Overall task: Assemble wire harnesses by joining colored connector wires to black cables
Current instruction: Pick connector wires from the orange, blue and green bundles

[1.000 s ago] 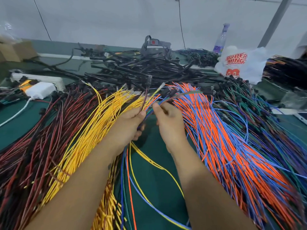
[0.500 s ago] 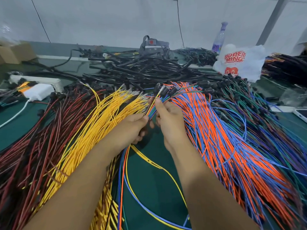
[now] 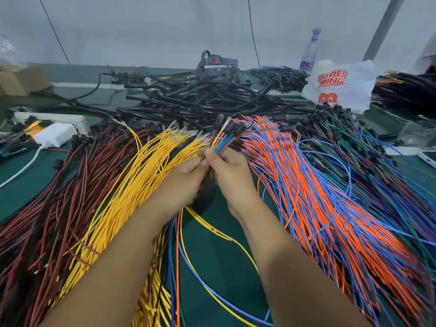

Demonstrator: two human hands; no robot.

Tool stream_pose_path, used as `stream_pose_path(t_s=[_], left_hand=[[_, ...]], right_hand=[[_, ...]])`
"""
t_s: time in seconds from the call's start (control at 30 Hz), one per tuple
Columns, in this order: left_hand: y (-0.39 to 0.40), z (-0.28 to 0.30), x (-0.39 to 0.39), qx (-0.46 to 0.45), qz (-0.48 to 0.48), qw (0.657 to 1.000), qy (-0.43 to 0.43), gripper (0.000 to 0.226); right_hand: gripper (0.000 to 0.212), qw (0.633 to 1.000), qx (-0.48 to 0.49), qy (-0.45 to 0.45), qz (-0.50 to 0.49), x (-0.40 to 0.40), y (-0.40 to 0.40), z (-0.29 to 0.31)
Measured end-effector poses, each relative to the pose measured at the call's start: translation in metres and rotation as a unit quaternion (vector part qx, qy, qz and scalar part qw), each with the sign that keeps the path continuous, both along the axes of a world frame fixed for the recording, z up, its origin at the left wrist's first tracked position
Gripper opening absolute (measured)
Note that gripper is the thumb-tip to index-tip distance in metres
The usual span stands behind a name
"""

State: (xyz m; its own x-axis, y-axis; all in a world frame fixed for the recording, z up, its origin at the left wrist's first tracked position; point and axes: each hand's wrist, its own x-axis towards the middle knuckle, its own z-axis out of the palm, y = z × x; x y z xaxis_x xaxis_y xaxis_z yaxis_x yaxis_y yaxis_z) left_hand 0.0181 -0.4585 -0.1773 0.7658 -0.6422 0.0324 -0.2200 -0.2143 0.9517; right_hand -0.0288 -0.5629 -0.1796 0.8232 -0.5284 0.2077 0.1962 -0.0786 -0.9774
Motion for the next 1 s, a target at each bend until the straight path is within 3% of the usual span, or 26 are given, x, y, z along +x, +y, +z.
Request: stream_pose_path(t_s=[0.1, 0.17, 0.27, 0.4, 0.5, 0.7, 0.87, 1.0], left_hand=[[-0.002, -0.001, 0.001, 0.014, 0.000, 0.999, -0.035, 0.041], [-0.004, -0.001, 0.001, 0.009, 0.008, 0.998, -0.056, 0.042], [-0.003, -0.003, 0.003, -0.009, 0.045, 0.996, -0.079, 0.039], [0.000, -0.003, 0.005, -0.016, 0.056, 0.995, -0.076, 0.036], [0.001, -0.002, 0.005, -0.015, 0.046, 0.996, -0.071, 0.035], [0.003, -0.006, 0.007, 0.005, 0.028, 0.996, -0.088, 0.036], [0.002, -0.010, 0.010, 0.011, 0.015, 0.995, -0.094, 0.038], [0.002, -0.012, 0.013, 0.018, 0.015, 0.996, -0.087, 0.039]], right_hand=[[0.023, 1.000, -0.007, -0.006, -0.018, -0.001, 0.001, 0.003], [0.029, 0.999, 0.008, -0.021, -0.044, -0.001, 0.002, 0.004], [0.038, 0.986, 0.069, -0.056, -0.138, -0.004, 0.002, 0.005], [0.023, 0.945, 0.147, -0.118, -0.266, -0.010, -0.013, 0.010], [0.005, 0.942, 0.178, -0.136, -0.252, -0.012, -0.023, 0.012], [0.018, 0.951, 0.201, -0.138, -0.191, -0.010, -0.026, 0.013], [0.021, 0.951, 0.192, -0.139, -0.200, -0.010, -0.025, 0.012], [0.023, 0.937, 0.274, -0.154, -0.154, -0.011, -0.026, 0.013]])
